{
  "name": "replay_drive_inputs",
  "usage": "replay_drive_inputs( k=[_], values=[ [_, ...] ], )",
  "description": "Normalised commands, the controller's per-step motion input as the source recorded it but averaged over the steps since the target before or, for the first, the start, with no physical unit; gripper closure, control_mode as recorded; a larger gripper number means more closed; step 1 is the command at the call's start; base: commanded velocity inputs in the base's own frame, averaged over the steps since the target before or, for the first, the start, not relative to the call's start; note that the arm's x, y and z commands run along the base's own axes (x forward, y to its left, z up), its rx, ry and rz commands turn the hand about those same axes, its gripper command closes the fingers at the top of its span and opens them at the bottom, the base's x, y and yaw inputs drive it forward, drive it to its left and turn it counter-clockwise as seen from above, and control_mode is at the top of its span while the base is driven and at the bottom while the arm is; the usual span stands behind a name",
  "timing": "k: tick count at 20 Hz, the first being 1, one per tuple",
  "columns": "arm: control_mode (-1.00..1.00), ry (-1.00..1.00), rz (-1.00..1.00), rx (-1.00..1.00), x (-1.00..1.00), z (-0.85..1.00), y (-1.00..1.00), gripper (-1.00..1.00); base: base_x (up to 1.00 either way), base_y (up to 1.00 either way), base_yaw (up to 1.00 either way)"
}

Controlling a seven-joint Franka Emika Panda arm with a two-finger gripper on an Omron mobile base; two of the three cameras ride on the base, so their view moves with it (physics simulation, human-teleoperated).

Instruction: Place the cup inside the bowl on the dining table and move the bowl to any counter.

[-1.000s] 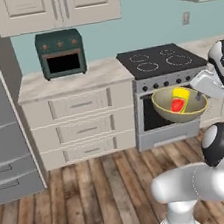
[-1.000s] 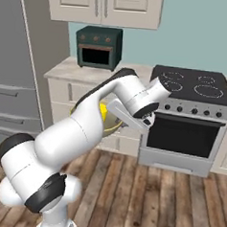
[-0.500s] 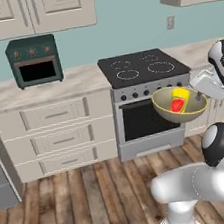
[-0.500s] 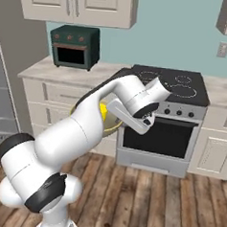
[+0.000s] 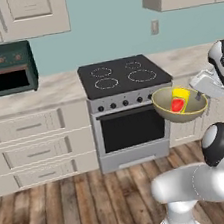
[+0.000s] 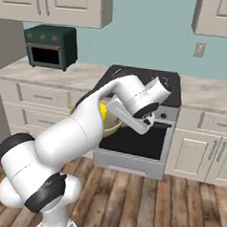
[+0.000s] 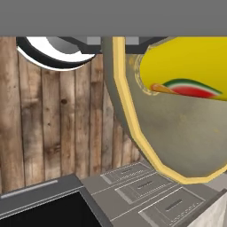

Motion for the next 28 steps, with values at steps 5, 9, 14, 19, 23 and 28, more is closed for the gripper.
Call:
replay_drive_inputs(
  k=[5,9,14,19,23,28],
  values=[
    [1.00,0.00,0.00,0.00,0.00,0.00,0.00,1.00,0.32,-0.69,0.00],
    [1.00,0.00,0.00,0.00,0.00,0.00,0.00,1.00,0.25,-0.66,0.00],
    [1.00,0.00,0.00,0.00,0.00,0.00,0.00,1.00,0.33,-0.67,0.00],
    [1.00,0.00,0.00,0.00,0.00,0.00,0.00,1.00,0.39,-0.67,0.00],
    [1.00,0.00,0.00,0.00,0.00,0.00,0.00,1.00,0.43,-0.62,0.00],
    [1.00,0.00,0.00,0.00,0.00,0.00,0.00,1.00,0.43,-0.57,0.00]
  ],
)
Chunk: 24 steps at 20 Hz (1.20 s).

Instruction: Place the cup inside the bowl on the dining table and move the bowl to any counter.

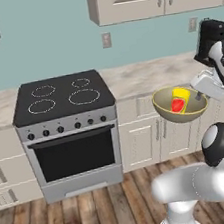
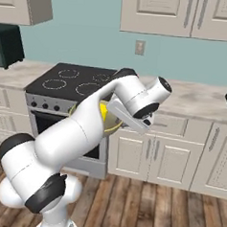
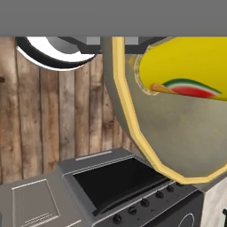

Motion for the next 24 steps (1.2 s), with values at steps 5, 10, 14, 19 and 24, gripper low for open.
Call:
replay_drive_inputs(
  k=[5,10,14,19,24],
  values=[
    [1.00,0.00,0.00,0.00,0.00,0.00,0.00,1.00,0.48,-0.52,0.00],
    [1.00,0.00,0.00,0.00,0.00,0.00,0.00,1.00,0.44,-0.45,0.00],
    [1.00,0.00,0.00,0.00,0.00,0.00,0.00,1.00,0.55,-0.47,0.00],
    [1.00,0.00,0.00,0.00,0.00,0.00,0.00,1.00,0.50,-0.33,0.00],
    [1.00,0.00,0.00,0.00,0.00,0.00,0.00,1.00,0.59,-0.13,0.00]
  ],
)
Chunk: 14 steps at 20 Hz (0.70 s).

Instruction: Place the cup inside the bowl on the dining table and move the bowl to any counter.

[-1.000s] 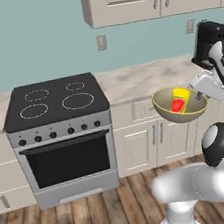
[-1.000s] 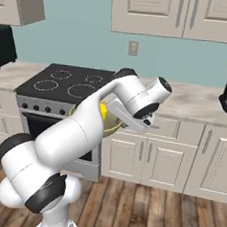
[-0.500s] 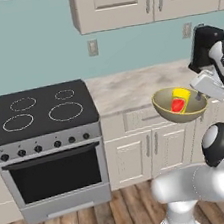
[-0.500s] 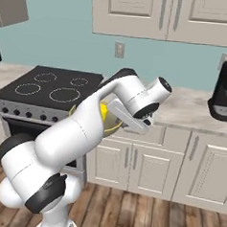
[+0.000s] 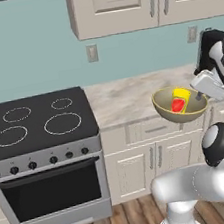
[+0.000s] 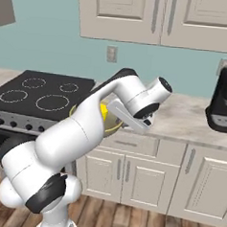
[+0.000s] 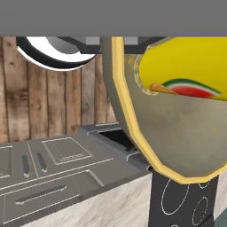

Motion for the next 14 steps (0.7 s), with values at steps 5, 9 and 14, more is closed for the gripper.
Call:
replay_drive_inputs(
  k=[5,9,14],
  values=[
    [1.00,0.00,0.00,0.00,0.00,0.00,0.00,1.00,0.63,-0.01,0.00],
    [1.00,0.00,0.00,0.00,0.00,0.00,0.00,1.00,0.56,-0.11,0.00],
    [1.00,0.00,0.00,0.00,0.00,0.00,0.00,1.00,0.49,-0.19,0.00]
  ],
)
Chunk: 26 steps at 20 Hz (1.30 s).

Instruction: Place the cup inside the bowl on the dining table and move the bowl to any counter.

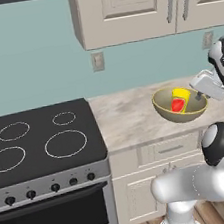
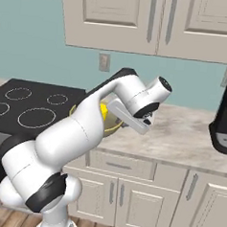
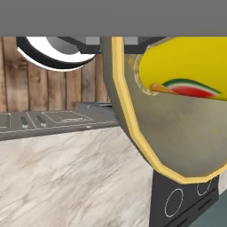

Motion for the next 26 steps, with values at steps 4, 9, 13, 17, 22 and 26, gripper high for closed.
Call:
replay_drive_inputs(
  k=[4,9,13,17,22,26],
  values=[
    [1.00,0.00,0.00,0.00,0.00,0.00,0.00,1.00,0.44,-0.17,0.00],
    [1.00,0.00,0.00,0.00,0.00,0.00,0.00,1.00,0.36,-0.19,0.00],
    [1.00,0.00,0.00,0.00,0.00,0.00,0.00,1.00,0.31,-0.22,0.00],
    [1.00,0.00,0.00,0.00,0.00,0.00,0.00,1.00,0.36,-0.23,0.00],
    [1.00,0.00,0.00,0.00,0.00,0.00,0.00,1.00,0.47,-0.24,0.00],
    [1.00,0.00,0.00,0.00,0.00,0.00,0.00,1.00,0.35,-0.23,0.00]
  ],
)
